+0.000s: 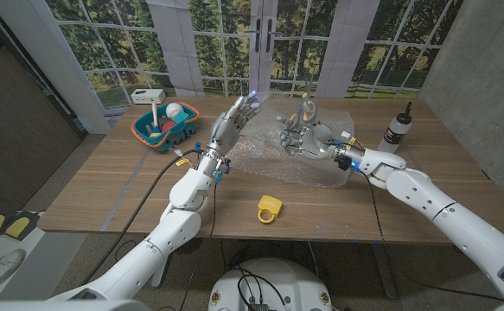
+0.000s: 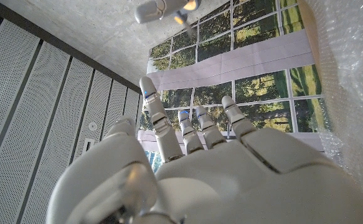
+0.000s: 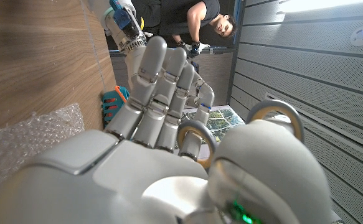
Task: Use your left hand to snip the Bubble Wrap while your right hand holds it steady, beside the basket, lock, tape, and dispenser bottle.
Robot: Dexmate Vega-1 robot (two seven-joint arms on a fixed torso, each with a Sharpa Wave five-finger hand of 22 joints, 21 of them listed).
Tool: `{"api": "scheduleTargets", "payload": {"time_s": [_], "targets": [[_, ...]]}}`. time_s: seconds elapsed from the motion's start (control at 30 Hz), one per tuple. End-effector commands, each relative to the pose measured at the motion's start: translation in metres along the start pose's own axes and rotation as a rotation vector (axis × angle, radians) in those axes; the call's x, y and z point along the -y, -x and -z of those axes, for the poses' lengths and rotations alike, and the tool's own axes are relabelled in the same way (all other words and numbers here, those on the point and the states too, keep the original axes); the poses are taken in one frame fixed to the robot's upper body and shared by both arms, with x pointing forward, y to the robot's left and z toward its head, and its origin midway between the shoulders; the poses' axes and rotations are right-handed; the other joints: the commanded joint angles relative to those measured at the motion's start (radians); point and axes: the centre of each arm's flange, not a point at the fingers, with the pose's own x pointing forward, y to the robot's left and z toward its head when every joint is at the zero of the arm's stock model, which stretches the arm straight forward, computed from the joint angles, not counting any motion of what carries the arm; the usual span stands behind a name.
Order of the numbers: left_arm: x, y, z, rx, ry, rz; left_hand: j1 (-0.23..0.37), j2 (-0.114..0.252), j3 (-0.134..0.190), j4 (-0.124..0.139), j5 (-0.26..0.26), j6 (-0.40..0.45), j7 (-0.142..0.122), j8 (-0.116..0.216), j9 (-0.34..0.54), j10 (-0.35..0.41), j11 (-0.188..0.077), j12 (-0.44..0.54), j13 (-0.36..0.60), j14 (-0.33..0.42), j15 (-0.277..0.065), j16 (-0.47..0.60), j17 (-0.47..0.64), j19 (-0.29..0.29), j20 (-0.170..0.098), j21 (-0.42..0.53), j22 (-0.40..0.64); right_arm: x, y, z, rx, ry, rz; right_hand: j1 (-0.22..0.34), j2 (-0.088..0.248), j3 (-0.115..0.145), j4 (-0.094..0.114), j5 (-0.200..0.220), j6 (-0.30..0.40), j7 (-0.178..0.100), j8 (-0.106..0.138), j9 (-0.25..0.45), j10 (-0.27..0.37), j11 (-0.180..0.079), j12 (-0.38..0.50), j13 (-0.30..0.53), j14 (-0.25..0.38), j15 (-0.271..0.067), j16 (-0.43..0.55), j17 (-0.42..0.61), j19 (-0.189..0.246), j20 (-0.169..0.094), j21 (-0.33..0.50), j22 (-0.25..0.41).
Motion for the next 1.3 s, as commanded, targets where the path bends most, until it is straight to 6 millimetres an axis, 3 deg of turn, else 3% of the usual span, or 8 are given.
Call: {"api": "scheduleTargets", "payload": {"time_s": [0.03, 0.27, 0.43, 0.5, 0.57, 0.73, 0.8, 1.3], "targets": [[-0.006, -0.003, 0.006, -0.006, 0.009, -0.003, -0.007, -0.001, 0.009, -0.003, 0.000, 0.012, 0.003, 0.000, 0.003, 0.011, -0.006, 0.011, 0.002, 0.011, -0.085, 0.005, 0.004, 0.005, -0.001, 0.000, 0.004, 0.005, -0.004, -0.008, -0.010, 0.045, -0.031, -0.034, -0.014, -0.005, 0.002, 0.005, -0.110, 0.077, -0.027, 0.004, -0.017, 0.014, -0.030, -0.016, -0.020, -0.029, -0.003, -0.002, -0.010, -0.016, -0.019, 0.003], [-0.007, -0.003, 0.007, -0.012, 0.008, -0.010, -0.008, -0.001, 0.010, -0.004, 0.000, 0.012, 0.003, -0.001, 0.003, 0.015, -0.007, 0.012, 0.001, 0.014, -0.087, 0.005, 0.003, 0.006, -0.001, -0.001, 0.004, 0.009, -0.005, -0.011, -0.039, 0.086, -0.042, -0.039, -0.012, 0.002, -0.003, 0.010, -0.124, 0.085, -0.040, 0.005, -0.013, 0.015, -0.044, -0.025, -0.017, -0.031, 0.002, -0.001, -0.007, -0.011, -0.028, 0.005], [-0.007, -0.003, 0.008, -0.017, 0.009, -0.016, -0.009, -0.001, 0.011, -0.004, 0.000, 0.011, 0.002, -0.003, 0.003, 0.016, -0.008, 0.012, 0.001, 0.016, -0.089, 0.006, 0.003, 0.007, 0.000, -0.002, 0.004, 0.010, -0.006, -0.014, -0.057, 0.105, -0.031, -0.026, -0.005, 0.011, -0.011, 0.015, -0.114, 0.120, -0.042, 0.005, -0.002, 0.020, -0.053, -0.031, -0.019, -0.030, 0.003, -0.006, -0.006, -0.011, -0.035, 0.006], [-0.007, -0.003, 0.008, -0.019, 0.014, -0.017, -0.009, -0.001, 0.011, -0.005, 0.000, 0.011, 0.003, -0.003, 0.003, 0.016, -0.009, 0.012, 0.000, 0.016, -0.089, 0.006, 0.003, 0.008, 0.000, -0.002, 0.004, 0.010, -0.007, -0.014, -0.054, 0.101, -0.043, -0.002, 0.010, 0.024, -0.022, 0.020, -0.061, 0.134, -0.028, 0.006, 0.025, 0.011, -0.061, -0.039, -0.015, -0.036, 0.009, -0.008, 0.001, -0.015, -0.044, 0.007], [-0.007, -0.003, 0.008, -0.021, 0.014, -0.016, -0.009, -0.001, 0.012, -0.005, 0.000, 0.012, 0.006, -0.003, 0.003, 0.017, -0.009, 0.013, 0.000, 0.016, -0.088, 0.006, 0.003, 0.008, 0.000, -0.002, 0.004, 0.009, -0.007, -0.015, -0.067, 0.118, -0.033, 0.002, 0.012, 0.025, -0.024, 0.021, -0.060, 0.137, -0.030, 0.007, 0.043, 0.009, -0.061, -0.041, -0.008, -0.038, 0.012, -0.012, 0.009, -0.020, -0.045, 0.007], [-0.006, -0.003, 0.008, -0.022, 0.017, -0.016, -0.010, -0.001, 0.013, -0.006, 0.000, 0.011, 0.004, -0.005, 0.003, 0.019, -0.009, 0.013, 0.000, 0.017, -0.088, 0.006, 0.003, 0.010, 0.000, -0.003, 0.004, 0.009, -0.008, -0.015, -0.072, 0.127, -0.058, 0.051, 0.043, 0.043, -0.039, 0.024, 0.055, 0.148, 0.005, 0.014, 0.098, 0.001, -0.079, -0.047, 0.010, -0.053, 0.026, -0.017, 0.021, -0.033, -0.062, 0.008], [-0.007, -0.002, 0.008, -0.023, 0.017, -0.017, -0.011, -0.001, 0.013, -0.007, 0.000, 0.011, 0.004, -0.005, 0.003, 0.018, -0.010, 0.013, -0.001, 0.017, -0.088, 0.005, 0.003, 0.011, 0.000, -0.003, 0.004, 0.007, -0.008, -0.015, -0.068, 0.131, -0.065, 0.054, 0.041, 0.041, -0.040, 0.022, 0.024, 0.157, -0.010, 0.014, 0.103, 0.002, -0.087, -0.048, 0.010, -0.051, 0.022, -0.026, 0.024, -0.034, -0.066, 0.008], [-0.016, 0.004, 0.003, -0.039, -0.002, -0.041, -0.014, -0.001, 0.017, -0.009, 0.000, 0.009, 0.006, -0.010, 0.004, 0.028, -0.009, 0.017, -0.003, 0.033, -0.087, 0.010, 0.003, 0.017, -0.002, -0.004, 0.004, 0.003, -0.006, -0.016, -0.112, 0.144, -0.073, 0.043, 0.037, 0.031, -0.035, 0.019, 0.039, 0.181, -0.011, 0.014, 0.115, 0.005, -0.103, -0.050, 0.011, -0.048, 0.022, -0.035, 0.030, -0.034, -0.075, 0.008]]}}
